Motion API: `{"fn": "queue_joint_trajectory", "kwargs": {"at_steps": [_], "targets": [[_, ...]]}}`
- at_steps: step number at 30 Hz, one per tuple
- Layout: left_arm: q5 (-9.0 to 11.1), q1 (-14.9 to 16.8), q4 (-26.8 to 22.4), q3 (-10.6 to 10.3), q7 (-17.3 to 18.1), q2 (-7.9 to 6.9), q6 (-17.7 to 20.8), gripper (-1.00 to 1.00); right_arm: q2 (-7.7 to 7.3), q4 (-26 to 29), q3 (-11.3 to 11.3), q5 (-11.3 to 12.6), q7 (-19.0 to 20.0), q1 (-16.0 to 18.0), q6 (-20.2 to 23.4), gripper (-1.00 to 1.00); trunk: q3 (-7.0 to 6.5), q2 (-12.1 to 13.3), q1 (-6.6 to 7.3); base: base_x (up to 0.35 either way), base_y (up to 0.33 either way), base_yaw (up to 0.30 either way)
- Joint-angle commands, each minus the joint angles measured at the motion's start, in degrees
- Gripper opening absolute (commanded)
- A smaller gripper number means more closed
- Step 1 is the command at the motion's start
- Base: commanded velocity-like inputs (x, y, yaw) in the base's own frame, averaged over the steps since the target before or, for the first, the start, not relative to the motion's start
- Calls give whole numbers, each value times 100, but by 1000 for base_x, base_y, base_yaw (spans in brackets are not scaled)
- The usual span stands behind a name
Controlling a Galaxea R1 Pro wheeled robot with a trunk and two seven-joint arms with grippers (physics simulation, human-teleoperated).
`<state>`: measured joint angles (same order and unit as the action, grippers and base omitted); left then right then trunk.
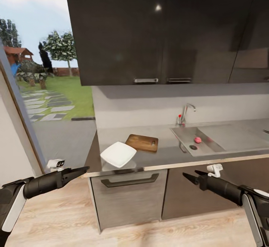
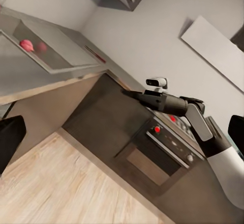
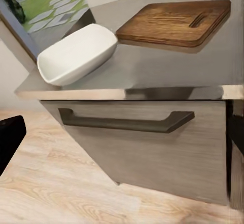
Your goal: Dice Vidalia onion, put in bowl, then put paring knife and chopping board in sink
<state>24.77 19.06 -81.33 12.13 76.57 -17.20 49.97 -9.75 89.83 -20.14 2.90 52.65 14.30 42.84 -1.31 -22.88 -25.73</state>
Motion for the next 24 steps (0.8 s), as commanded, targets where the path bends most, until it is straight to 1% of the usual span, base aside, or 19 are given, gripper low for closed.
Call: {"fn": "queue_joint_trajectory", "kwargs": {"at_steps": [1, 8, 13, 15, 20, 21, 22, 23, 24], "targets": [[16, 2, 14, 0, 9, -2, 56, 100, 0, 0, -3, 32, -9, 2, 51, 100, 2, -4, -6, 338, -82, 0], [19, 2, 95, -8, 10, -2, 56, 100, -3, 0, 10, 33, -41, 2, 66, 100, 2, -4, -6, 338, -83, 0], [19, 2, 133, -5, 8, -3, 102, 100, 5, 0, 264, -64, -182, 2, 88, 100, 2, -4, -6, 338, -85, 0], [21, 2, 151, -5, 8, -3, 122, 100, 7, 0, 332, -89, -257, 2, 94, 100, 2, -4, -6, 336, -100, 0], [27, 2, 175, 0, 7, -3, 142, 100, 27, 0, 406, -112, -340, 2, 101, 100, 2, -4, -6, 312, -119, 0], [26, 2, 179, 2, 7, -1, 143, 100, 38, 0, 419, -109, -344, 4, 106, 100, 2, -4, -6, 257, -123, 0], [25, 2, 187, 8, 7, 1, 144, 100, 84, 1, 450, -103, -348, 8, 117, 100, 2, -4, -6, 200, -105, 0], [24, 2, 194, 13, 7, -1, 144, 100, 182, 5, 471, -100, -357, 15, 122, 100, 2, -4, -6, 118, -57, 0], [25, 2, 200, 15, 7, 0, 144, 100, 248, 6, 480, -99, -373, 25, 124, 100, 2, -4, -6, 75, -37, 0]]}}
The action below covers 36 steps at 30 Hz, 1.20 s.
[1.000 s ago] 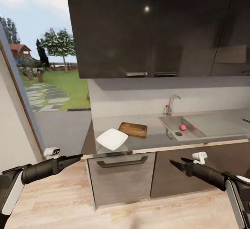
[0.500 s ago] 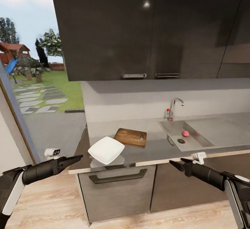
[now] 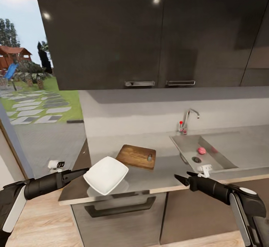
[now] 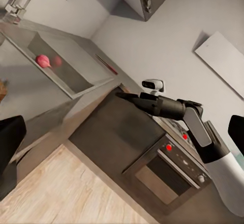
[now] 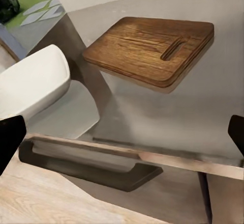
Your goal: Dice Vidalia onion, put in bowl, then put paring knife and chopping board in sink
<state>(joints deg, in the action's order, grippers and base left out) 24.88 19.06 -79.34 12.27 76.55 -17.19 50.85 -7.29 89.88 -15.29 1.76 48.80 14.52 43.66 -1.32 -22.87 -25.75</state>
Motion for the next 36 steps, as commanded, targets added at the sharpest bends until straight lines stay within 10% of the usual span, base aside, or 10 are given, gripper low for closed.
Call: {"fn": "queue_joint_trajectory", "kwargs": {"at_steps": [1, 36], "targets": [[15, 1, 5, 3, 9, -2, 56, 100, 30, 2, -3, 16, 2, 8, 43, 100, 2, -4, -3, 60, -29, 0], [9, 1, 42, 38, 9, 48, 56, 100, 167, -5, -105, 125, 262, 25, 102, 100, 65, -4, -3, -19, -123, 145]]}}
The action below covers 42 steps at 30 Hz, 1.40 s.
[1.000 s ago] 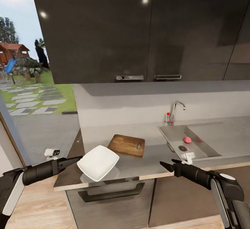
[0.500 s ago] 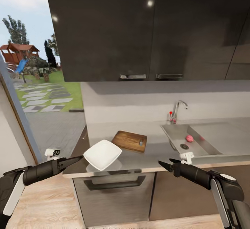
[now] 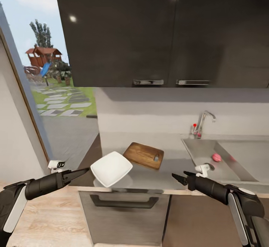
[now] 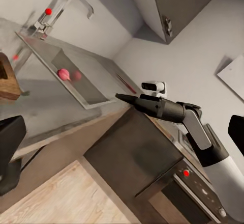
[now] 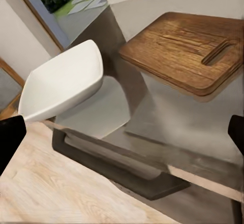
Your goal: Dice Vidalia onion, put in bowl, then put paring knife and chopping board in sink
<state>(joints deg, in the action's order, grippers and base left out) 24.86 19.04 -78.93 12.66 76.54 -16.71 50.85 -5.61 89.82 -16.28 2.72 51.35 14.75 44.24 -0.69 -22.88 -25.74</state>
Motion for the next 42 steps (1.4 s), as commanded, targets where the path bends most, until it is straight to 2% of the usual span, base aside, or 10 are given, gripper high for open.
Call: {"fn": "queue_joint_trajectory", "kwargs": {"at_steps": [1, 12, 14, 18, 20, 23, 27, 29, 33, 42], "targets": [[11, 3, 0, -1, 10, 0, 56, 100, -1, 0, -6, 28, 7, 1, 43, 100, 9, -4, -4, 240, -256, 200], [6, 3, 62, -9, -102, 85, 39, 100, 0, 0, -7, 34, 7, -1, 56, 100, 56, -4, -4, 132, -140, 129], [13, 3, 92, -21, -330, 112, 73, 100, -1, 0, -7, 34, 8, 0, 45, 100, 56, -4, -4, 6, -6, 7], [61, 17, 115, -30, -1094, 151, 527, 100, -1, 4, -9, 35, 9, 0, 2, 100, 57, -4, -4, 2, -2, 3], [321, 37, 177, -35, -1474, 166, 714, 100, -1, 2, -110, 40, 14, 1, -6, 100, 57, -4, -4, 0, 0, 1], [540, 96, 454, -39, -1789, 172, 812, 100, -13, 1, -196, 26, 3, 1, 32, 100, 57, -4, -4, 0, 0, 0], [624, 282, 957, -37, -1969, 187, 836, 100, -45, 0, -222, -18, -46, 1, 74, 100, 57, -4, -4, 0, 0, 0], [648, 591, 1524, -44, -2328, 422, 840, 100, -74, 0, -233, -45, -418, 1, 211, 100, 57, -4, -4, 0, 0, 0], [663, 845, 1792, -51, -3022, 552, 863, 100, -81, 2, -229, -46, -691, 1, 260, 100, 57, -4, -4, 0, 0, 0], [666, 950, 1864, -53, -3480, 600, 878, 100, -88, 6, -230, -44, -786, 1, 284, 100, 57, -4, -4, 0, 0, 0]]}}
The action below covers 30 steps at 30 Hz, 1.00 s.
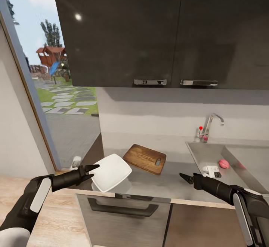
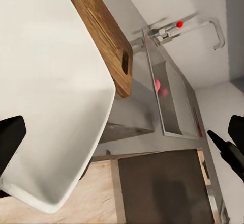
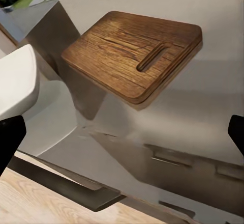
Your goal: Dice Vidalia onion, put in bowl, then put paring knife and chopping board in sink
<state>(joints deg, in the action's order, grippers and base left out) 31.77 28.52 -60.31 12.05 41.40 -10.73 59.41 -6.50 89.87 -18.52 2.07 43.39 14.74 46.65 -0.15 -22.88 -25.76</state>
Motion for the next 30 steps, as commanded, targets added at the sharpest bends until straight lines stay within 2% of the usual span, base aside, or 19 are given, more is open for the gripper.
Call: {"fn": "queue_joint_trajectory", "kwargs": {"at_steps": [1, 2, 7, 8, 9, 11, 14, 18, 30], "targets": [[-26, 8, 15, 8, -33, -1, 24, 100, 0, 3, -6, 21, 7, 3, 45, 100, 2, -4, -2, 0, 0, 0], [-16, 12, -25, 8, -132, -42, 47, 100, -5, 4, -5, 21, 2, 3, 46, 100, 2, -4, -2, 0, 0, 0], [104, 13, -87, 8, -158, -143, 58, 100, -8, 4, -4, 21, 3, 3, 46, 100, 2, -4, -2, 0, 0, 0], [493, 13, -112, 8, -165, -349, 59, 100, -9, 4, -3, 21, -2, 3, 45, 100, 2, -4, -2, 0, 0, 0], [677, 13, -122, 3, -164, -452, 59, 100, -9, 4, -3, 21, -4, 3, 43, 100, 2, -4, -2, 0, 0, 0], [881, 13, -146, -9, -165, -551, 59, 100, -9, 4, -3, 21, -4, 3, 41, 100, 2, -4, -2, 0, 0, 0], [1553, 12, -257, -74, -165, -893, 59, 100, -8, 4, -5, 21, -5, 3, 32, 100, 2, -4, -2, 0, 0, 0], [1696, 9, -263, -94, -163, -999, 59, 100, -2, 3, -3, 21, -12, 3, 30, 100, 2, -4, -2, 0, 0, 0], [1726, 7, -234, -94, -135, -1261, 59, 100, -1, 1, -3, 21, -14, 3, 29, 100, 2, -4, -2, 0, 0, 0]]}}
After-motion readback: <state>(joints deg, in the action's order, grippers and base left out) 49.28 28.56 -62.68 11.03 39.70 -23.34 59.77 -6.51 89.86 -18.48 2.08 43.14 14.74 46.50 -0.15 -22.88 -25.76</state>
